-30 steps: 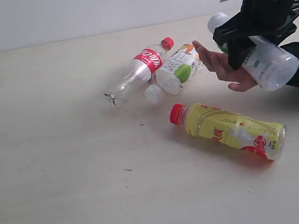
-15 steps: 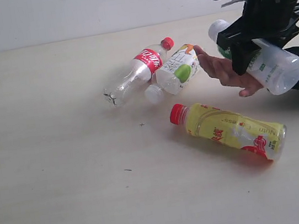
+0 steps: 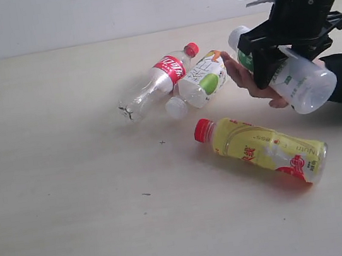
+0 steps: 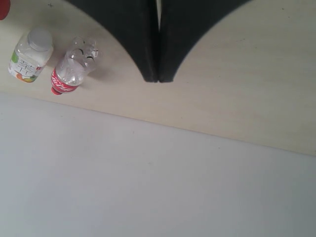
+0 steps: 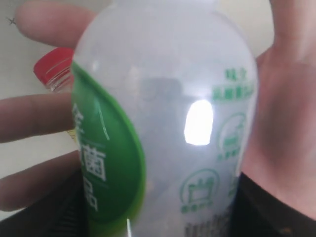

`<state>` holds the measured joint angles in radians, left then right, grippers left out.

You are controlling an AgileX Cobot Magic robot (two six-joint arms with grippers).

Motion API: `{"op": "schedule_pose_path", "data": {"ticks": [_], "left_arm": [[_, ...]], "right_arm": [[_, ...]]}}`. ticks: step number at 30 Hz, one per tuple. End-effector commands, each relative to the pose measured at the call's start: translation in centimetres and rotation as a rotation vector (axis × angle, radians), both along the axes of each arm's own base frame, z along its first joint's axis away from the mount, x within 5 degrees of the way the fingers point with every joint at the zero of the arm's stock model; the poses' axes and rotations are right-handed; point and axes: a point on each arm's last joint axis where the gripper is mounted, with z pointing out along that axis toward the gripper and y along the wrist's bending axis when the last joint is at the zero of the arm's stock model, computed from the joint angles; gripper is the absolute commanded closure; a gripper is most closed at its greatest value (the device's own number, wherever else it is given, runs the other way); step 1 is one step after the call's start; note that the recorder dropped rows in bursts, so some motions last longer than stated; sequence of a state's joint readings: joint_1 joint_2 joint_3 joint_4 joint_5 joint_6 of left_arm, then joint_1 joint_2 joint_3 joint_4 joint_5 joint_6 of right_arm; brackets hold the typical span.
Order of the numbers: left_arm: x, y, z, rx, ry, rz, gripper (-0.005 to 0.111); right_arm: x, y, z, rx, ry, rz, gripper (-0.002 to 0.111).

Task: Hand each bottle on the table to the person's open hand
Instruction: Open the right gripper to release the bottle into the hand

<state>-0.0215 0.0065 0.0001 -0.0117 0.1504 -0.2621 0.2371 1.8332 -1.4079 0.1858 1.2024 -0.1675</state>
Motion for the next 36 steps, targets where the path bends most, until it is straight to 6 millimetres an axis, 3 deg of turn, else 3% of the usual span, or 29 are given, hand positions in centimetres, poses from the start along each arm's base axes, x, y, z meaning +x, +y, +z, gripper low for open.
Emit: {"op": "schedule_pose_path", "data": {"ticks": [1,9,13,36], "left_arm": [[-0.05,-0.04,0.07,-0.002,-0.01,-0.006,0.107],[-0.05,-0.04,0.07,-0.002,-0.01,-0.006,0.107],[-0.05,-0.04,0.07,-0.002,-0.01,-0.006,0.107],[-0.05,-0.04,0.07,-0.002,-0.01,-0.006,0.107]], "right_arm": [[0.37,-0.16,-0.6,-0.01,0.005,0.01,0.084],[0.35,-0.16,-0.56,-0.01,0.004,0.01,0.046],[0.37,-0.16,-0.56,-0.01,0.002,0.009,0.037],[0.83,-0.08,-0.38,-0.001,-0.048,0.001,0.035]]}}
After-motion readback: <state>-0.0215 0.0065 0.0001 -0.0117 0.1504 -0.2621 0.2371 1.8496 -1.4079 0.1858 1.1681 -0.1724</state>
